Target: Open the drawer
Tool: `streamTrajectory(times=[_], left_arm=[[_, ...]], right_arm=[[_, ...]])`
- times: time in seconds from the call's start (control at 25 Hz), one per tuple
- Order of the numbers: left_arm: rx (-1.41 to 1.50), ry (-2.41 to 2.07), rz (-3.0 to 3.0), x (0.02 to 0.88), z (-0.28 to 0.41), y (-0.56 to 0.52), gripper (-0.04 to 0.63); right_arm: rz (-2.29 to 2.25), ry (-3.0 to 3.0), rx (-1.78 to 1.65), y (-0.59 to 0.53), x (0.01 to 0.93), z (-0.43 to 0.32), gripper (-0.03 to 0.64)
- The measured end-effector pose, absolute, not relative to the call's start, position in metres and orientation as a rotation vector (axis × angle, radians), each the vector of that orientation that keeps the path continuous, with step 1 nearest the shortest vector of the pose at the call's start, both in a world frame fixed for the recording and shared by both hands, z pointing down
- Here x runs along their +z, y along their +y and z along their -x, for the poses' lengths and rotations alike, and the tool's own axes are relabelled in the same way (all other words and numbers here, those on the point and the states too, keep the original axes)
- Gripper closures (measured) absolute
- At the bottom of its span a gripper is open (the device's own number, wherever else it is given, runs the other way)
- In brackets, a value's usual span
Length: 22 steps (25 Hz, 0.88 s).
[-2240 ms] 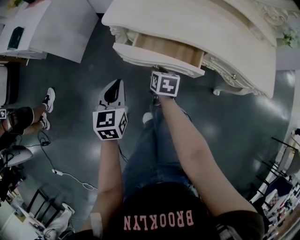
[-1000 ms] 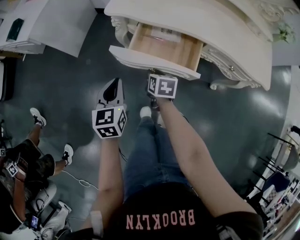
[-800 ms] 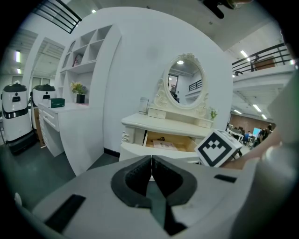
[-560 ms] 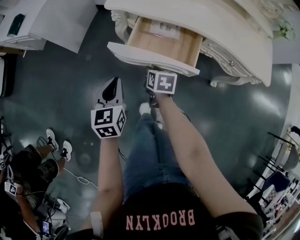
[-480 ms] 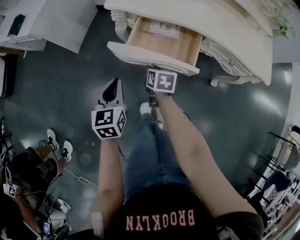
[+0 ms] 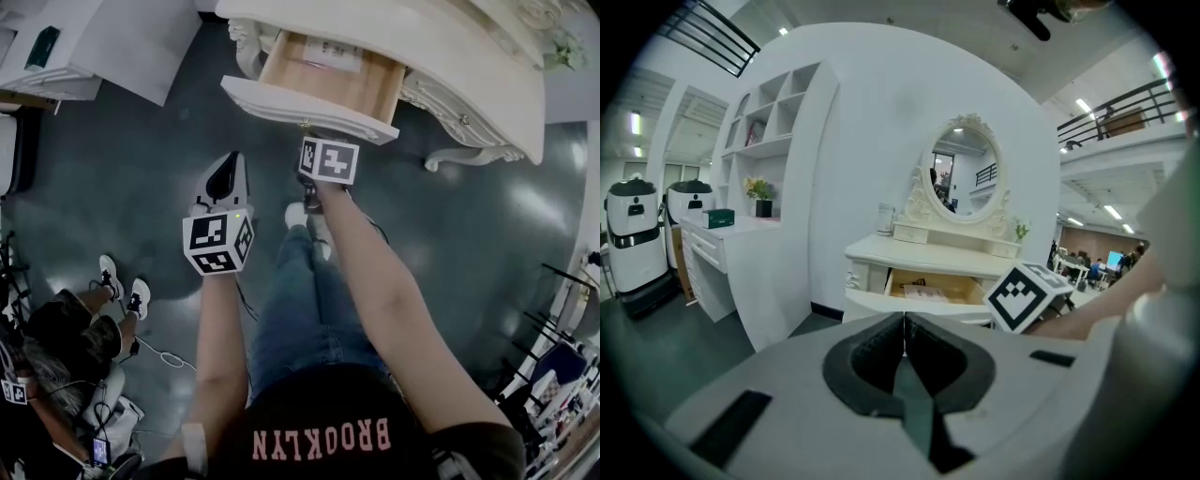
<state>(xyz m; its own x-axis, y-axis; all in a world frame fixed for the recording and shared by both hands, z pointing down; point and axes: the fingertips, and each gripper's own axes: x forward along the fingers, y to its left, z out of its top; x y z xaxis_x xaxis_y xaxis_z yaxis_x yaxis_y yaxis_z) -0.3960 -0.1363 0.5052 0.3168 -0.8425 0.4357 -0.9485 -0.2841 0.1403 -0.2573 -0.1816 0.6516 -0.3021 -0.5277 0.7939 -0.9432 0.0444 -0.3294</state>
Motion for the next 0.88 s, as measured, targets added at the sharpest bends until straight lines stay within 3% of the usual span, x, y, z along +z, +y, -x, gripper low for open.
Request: streamTrajectory(times=[0.88], left_arm=[[0.353, -1.58, -2.373, 0.423, 0.355, -0.142, 0.591]], right_arm=[[-1.453, -2.185, 0.97, -0.156, 0.529, 0.207, 0.62]])
